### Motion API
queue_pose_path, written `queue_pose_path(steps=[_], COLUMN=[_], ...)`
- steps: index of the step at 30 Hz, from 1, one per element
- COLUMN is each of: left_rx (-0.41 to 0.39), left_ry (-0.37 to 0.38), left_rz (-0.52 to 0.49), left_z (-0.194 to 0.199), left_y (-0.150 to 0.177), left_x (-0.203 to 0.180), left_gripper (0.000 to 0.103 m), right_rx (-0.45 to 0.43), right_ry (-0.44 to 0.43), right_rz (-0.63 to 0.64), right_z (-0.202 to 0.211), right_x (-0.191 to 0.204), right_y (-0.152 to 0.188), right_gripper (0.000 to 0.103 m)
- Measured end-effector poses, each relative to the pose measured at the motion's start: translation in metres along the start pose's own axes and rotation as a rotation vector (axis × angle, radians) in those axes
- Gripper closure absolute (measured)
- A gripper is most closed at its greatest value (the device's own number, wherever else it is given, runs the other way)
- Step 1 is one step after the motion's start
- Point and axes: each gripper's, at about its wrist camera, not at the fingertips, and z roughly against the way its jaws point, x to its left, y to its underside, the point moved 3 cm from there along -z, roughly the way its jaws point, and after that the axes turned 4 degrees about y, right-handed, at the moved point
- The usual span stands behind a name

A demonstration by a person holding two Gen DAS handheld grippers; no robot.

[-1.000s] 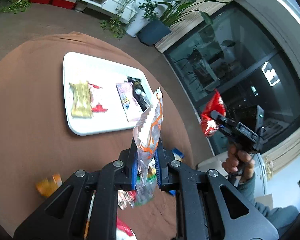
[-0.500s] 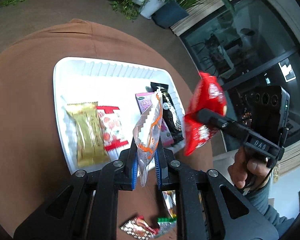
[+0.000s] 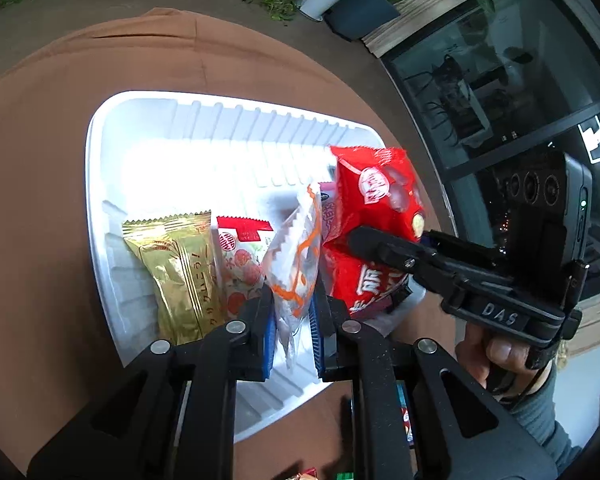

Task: Organize snacks
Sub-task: 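Carry both packets into the white tray and open both tools, then withdraw both tools from the tray toward the remaining snacks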

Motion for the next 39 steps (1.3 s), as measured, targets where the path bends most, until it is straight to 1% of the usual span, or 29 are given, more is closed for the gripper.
queue_pose_path(steps=[6, 11, 14, 17, 20, 23, 25, 29, 31, 32, 33, 34, 38, 39], left_rx=[-0.012, -0.021, -0.023, -0.025, -0.023, -0.022, -0.025, -0.031, -0.034, -0.036, -0.041, -0.044, -0.064, -0.072], left_ry=[-0.033, -0.039, -0.047, -0.056, -0.072, -0.091, -0.098, -0.108, -0.110, -0.108, -0.110, -0.116, -0.113, -0.113], left_rz=[0.012, 0.007, 0.003, 0.003, 0.003, -0.005, -0.008, -0.004, -0.002, -0.003, -0.006, -0.008, -0.012, -0.014], left_z=[0.006, 0.012, 0.004, 0.005, 0.005, 0.003, 0.002, 0.003, 0.004, 0.003, 0.005, 0.006, 0.015, 0.019], left_y=[0.008, 0.010, 0.007, 0.009, 0.008, 0.007, 0.007, 0.010, 0.012, 0.014, 0.014, 0.013, 0.016, 0.017], left_x=[-0.001, -0.005, -0.004, -0.006, -0.010, -0.016, -0.018, -0.022, -0.028, -0.030, -0.031, -0.031, -0.041, -0.044], left_gripper=[0.088, 0.087, 0.087, 0.087, 0.087, 0.086, 0.086, 0.082, 0.073, 0.060, 0.044, 0.041, 0.040, 0.040], right_rx=[0.018, 0.017, 0.016, 0.018, 0.015, 0.009, 0.005, -0.009, -0.019, -0.026, -0.036, -0.045, -0.078, -0.090], right_ry=[0.010, 0.010, 0.010, 0.008, 0.011, 0.014, 0.019, 0.019, 0.015, 0.015, 0.013, 0.009, 0.001, -0.004], right_rz=[-0.012, -0.010, -0.013, -0.018, -0.020, -0.029, -0.033, -0.044, -0.053, -0.057, -0.060, -0.061, -0.056, -0.057], right_z=[-0.013, -0.016, -0.018, -0.018, -0.018, -0.016, -0.014, -0.005, 0.001, 0.004, 0.008, 0.013, 0.033, 0.040], right_x=[-0.004, -0.004, -0.004, -0.005, -0.004, -0.006, -0.008, -0.011, -0.011, -0.011, -0.011, -0.011, -0.006, -0.006], right_y=[0.003, 0.002, 0.001, 0.003, 0.002, 0.001, 0.002, 0.004, 0.004, 0.004, 0.005, 0.005, 0.008, 0.009], right_gripper=[0.074, 0.073, 0.072, 0.071, 0.066, 0.060, 0.058, 0.057, 0.050, 0.048, 0.045, 0.045, 0.044, 0.041])
